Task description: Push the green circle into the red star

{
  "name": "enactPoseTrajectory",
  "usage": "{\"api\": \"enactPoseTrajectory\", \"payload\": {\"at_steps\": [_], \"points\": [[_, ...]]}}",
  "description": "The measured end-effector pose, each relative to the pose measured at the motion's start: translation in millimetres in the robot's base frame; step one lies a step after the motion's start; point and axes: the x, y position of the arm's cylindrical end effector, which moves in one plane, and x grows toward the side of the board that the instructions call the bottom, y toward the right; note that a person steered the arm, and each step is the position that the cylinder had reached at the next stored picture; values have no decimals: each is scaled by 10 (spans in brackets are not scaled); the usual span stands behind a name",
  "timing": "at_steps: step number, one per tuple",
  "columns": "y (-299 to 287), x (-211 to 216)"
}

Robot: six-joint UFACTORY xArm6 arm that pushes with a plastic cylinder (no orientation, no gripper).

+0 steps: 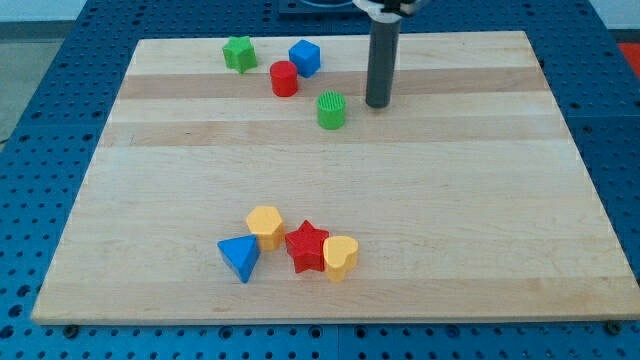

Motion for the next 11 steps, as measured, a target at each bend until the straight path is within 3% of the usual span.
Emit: {"api": "enactPoseTrajectory", "payload": {"at_steps": [1,2,3,4,5,7,9,11], "points": [[-306,61],[-842,570],[-656,459],[-829,357],[-1150,401],[-1012,890],[-1208,853],[-869,1784]]}}
